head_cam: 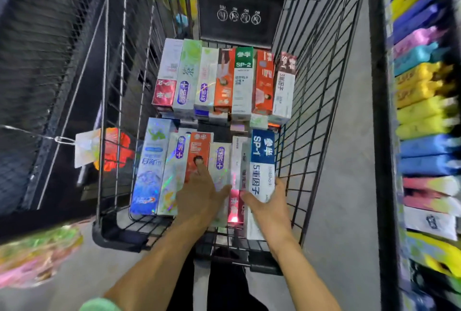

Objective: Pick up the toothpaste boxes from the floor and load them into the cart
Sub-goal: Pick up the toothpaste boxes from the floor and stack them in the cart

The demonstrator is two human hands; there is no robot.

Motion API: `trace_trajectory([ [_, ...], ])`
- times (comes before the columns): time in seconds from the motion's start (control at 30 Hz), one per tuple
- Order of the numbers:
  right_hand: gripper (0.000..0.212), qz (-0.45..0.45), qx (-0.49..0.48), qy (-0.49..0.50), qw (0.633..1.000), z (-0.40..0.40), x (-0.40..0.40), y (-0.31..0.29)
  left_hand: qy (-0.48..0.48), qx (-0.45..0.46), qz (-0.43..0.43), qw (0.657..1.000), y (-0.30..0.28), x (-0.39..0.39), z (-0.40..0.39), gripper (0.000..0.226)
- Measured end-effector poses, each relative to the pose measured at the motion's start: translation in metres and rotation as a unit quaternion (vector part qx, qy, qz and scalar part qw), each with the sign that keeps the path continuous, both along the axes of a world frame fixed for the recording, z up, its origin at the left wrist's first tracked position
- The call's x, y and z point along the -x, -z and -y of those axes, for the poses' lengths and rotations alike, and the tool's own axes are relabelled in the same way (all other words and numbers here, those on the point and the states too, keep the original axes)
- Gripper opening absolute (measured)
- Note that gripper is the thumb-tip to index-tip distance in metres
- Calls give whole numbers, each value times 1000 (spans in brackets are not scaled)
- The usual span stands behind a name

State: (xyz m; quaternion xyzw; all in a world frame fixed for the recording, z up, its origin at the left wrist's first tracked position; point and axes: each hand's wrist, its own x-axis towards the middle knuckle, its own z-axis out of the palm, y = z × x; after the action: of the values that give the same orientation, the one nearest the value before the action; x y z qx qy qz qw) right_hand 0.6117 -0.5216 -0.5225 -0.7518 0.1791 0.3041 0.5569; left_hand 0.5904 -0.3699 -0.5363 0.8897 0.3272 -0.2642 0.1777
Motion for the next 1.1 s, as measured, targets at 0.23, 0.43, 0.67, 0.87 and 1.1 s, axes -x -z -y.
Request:
trace_trajectory([
  [0.23,57,-19,41,1,999,-9,8,23,-12,-22,1,1000,10,-1,0,105],
  [0.43,41,-13,100,-43,994,-14,0,27,-97,16,56,994,21,5,-8,72],
  [0.67,45,-10,127,-97,987,-34,-9,32,-45,61,77,994,2,14,-22,30],
  [0.87,43,-18,179,-197,964,-22,-8,12,14,58,93,994,-23,16,-28,36],
  [1.1,56,127,222,-333,908,-6,-23,-87,249,8,225,942,-107,-9,-32,44],
])
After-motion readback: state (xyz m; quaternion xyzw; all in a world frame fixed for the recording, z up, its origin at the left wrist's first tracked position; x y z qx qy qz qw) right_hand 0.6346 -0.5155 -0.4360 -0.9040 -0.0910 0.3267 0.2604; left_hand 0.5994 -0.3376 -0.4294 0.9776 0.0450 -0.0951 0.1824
